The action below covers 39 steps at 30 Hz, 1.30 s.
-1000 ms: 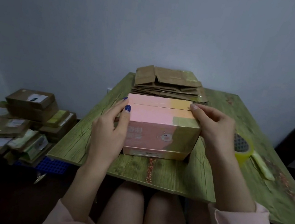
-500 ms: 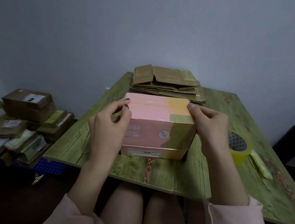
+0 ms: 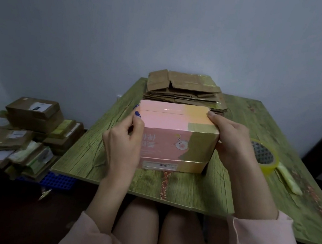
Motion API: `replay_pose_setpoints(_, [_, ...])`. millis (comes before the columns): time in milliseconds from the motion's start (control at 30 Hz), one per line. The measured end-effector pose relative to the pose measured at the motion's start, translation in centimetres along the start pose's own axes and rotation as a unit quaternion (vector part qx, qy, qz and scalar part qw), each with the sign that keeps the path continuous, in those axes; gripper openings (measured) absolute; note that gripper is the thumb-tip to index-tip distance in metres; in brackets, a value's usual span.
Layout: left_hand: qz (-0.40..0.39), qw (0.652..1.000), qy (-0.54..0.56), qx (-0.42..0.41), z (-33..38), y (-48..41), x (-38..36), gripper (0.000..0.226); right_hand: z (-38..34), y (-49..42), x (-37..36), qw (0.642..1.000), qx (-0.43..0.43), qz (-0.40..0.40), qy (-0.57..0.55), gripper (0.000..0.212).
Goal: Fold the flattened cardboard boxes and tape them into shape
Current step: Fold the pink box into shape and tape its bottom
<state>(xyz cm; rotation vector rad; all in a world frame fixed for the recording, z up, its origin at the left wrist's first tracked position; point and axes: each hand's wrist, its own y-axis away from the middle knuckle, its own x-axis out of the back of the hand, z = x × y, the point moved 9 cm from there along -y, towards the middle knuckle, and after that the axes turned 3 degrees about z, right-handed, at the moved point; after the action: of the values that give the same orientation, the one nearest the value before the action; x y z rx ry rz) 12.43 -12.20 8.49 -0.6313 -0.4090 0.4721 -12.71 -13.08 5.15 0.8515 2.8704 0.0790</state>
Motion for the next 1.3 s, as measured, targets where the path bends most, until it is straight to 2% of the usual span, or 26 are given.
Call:
replay_pose_setpoints(167, [0.006, 0.999, 0.034, 0.028, 0.1, 0.0, 0.0, 0.026, -0.2, 0.0, 0.0, 1.000, -0.002, 0.007, -0.006, 0.014])
replay_pose_setpoints(267, [-0.008, 0.999, -0.018, -0.025, 0.6, -0.5, 0.0, 0.025, -0.4, -0.1, 0.0, 1.000, 0.002, 0.000, 0.014, 0.013])
replay_pose_setpoints(333, [-0.028, 0.996, -0.051, -0.070, 0.7, -1.0, -0.3, 0.030, -0.5, -0.2, 0.0, 0.999, 0.005, -0.001, 0.032, 0.012])
replay_pose_setpoints(467, [-0.107, 0.983, -0.108, -0.107, 0.2, -1.6, -1.4, 0.043, -0.7, -0.2, -0.1, 0.999, 0.003, -0.002, 0.044, 0.011])
replay_pose_setpoints(667, [-0.216, 0.935, -0.151, -0.237, 2.7, -0.4, -3.5, 0.057, -1.0, -0.2, -0.3, 0.999, -0.003, -0.009, 0.052, 0.016])
replay_pose_setpoints(800, [-0.232, 0.922, -0.183, -0.250, 2.5, 0.1, -3.8, 0.060, -0.9, -0.2, -0.4, 0.999, -0.004, -0.011, 0.048, 0.017])
replay_pose_setpoints(933, [-0.214, 0.929, -0.164, -0.254, 3.1, -0.2, -3.4, 0.056, -0.7, -0.3, -0.2, 0.999, -0.005, -0.013, 0.047, 0.023])
replay_pose_setpoints(1000, [-0.214, 0.946, -0.111, -0.219, 2.9, -0.4, -3.0, 0.056, -0.7, -0.4, -0.1, 0.999, 0.001, -0.015, 0.049, 0.028])
replay_pose_setpoints(1067, [-0.211, 0.958, -0.049, -0.188, 2.6, -0.4, -2.7, 0.058, -1.0, -0.3, -0.3, 0.998, 0.033, -0.023, 0.055, 0.030])
replay_pose_setpoints(1133, [-0.201, 0.956, -0.034, -0.209, 2.7, -0.1, -2.6, 0.056, -2.6, -0.1, -0.4, 0.986, 0.122, -0.016, 0.115, 0.028])
replay_pose_setpoints(1233, [-0.226, 0.942, -0.081, -0.236, 2.7, -0.1, -3.2, 0.055, -5.6, 1.1, -1.4, 0.924, 0.282, -0.033, 0.257, 0.021])
replay_pose_setpoints(1300, [-0.238, 0.936, -0.099, -0.239, 2.5, -0.3, -3.3, 0.054, -6.5, 2.4, -2.7, 0.873, 0.342, -0.085, 0.337, 0.027])
